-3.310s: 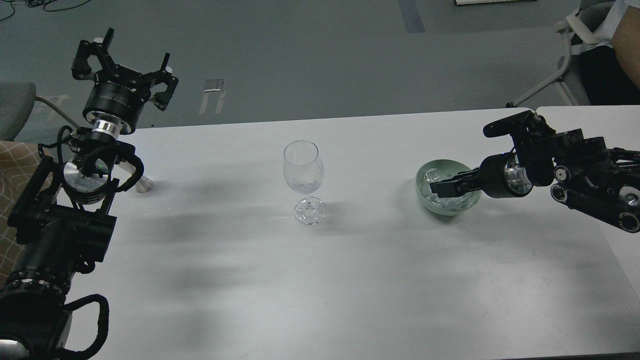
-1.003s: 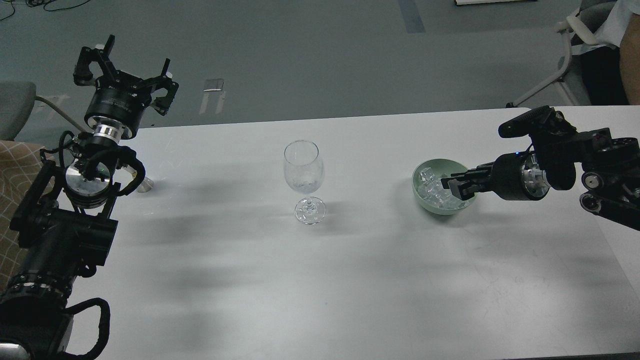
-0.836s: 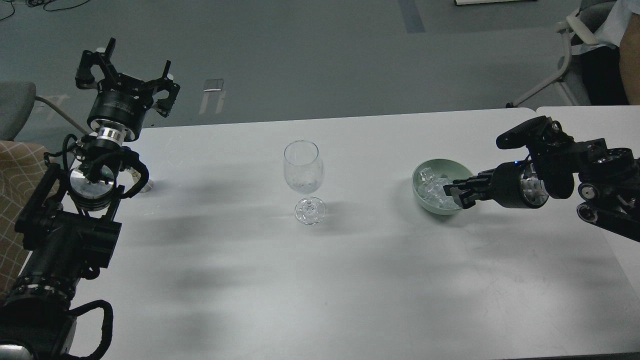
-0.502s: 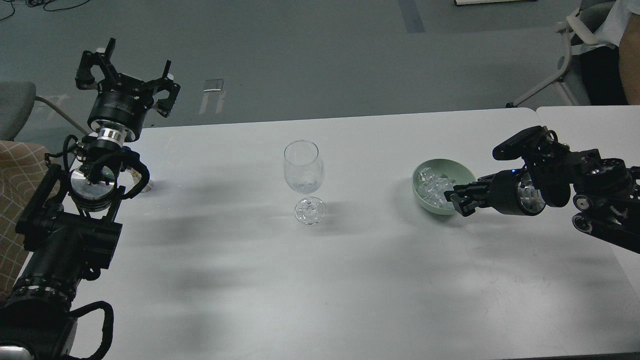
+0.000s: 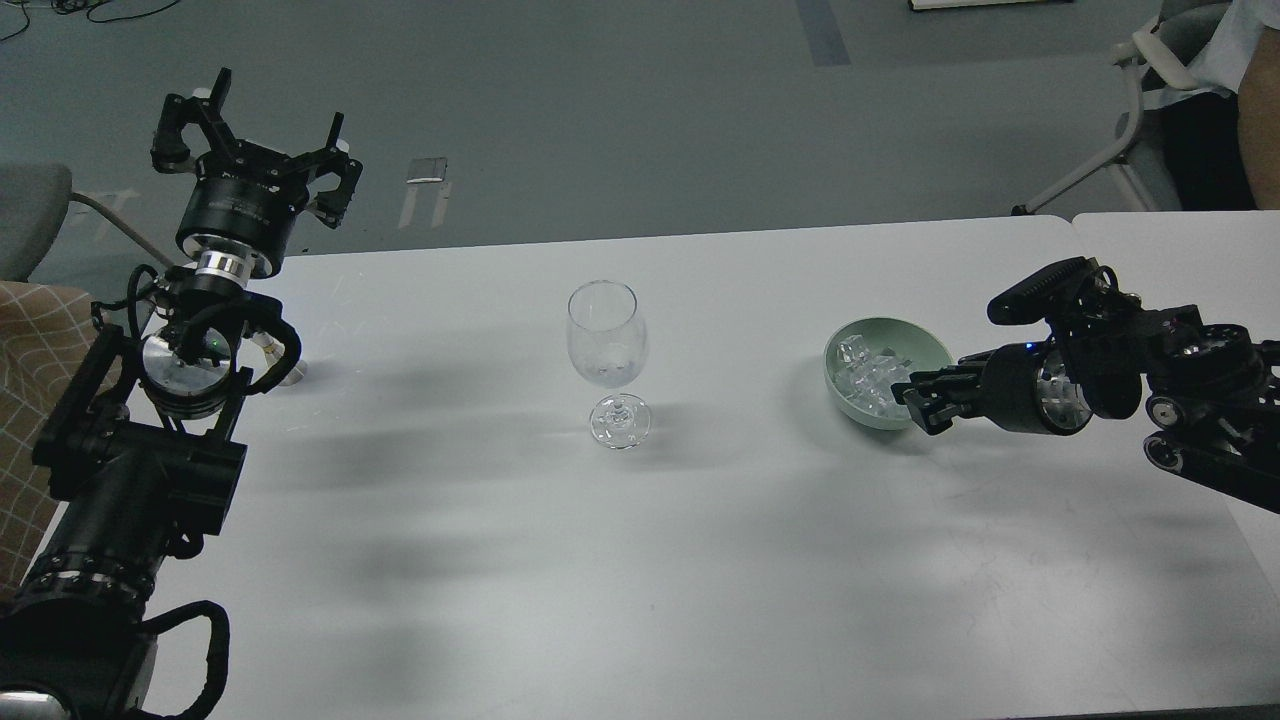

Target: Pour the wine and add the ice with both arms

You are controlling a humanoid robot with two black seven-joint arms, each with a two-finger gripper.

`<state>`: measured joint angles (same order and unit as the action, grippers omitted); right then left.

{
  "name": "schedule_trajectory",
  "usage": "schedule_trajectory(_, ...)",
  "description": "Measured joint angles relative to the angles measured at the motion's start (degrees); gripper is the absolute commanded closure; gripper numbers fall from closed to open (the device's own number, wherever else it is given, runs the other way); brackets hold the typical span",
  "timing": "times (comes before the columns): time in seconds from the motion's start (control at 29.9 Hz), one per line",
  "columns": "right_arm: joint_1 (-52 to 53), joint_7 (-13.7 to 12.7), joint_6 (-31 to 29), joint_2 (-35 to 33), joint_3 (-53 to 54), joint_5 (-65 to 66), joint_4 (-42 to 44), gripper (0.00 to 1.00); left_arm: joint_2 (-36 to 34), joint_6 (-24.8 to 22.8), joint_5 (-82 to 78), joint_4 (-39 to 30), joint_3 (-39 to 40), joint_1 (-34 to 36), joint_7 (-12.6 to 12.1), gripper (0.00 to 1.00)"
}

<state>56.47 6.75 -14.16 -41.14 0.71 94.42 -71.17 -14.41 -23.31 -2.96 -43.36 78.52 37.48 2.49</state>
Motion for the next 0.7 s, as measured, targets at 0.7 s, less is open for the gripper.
schedule_trajectory(0.7,0.0,-1.9,1.3,4.0,0.5,0.0,5.8,0.58,-0.3,0.0,0.0,-0.2,0.4,0.0,0.0,0.02)
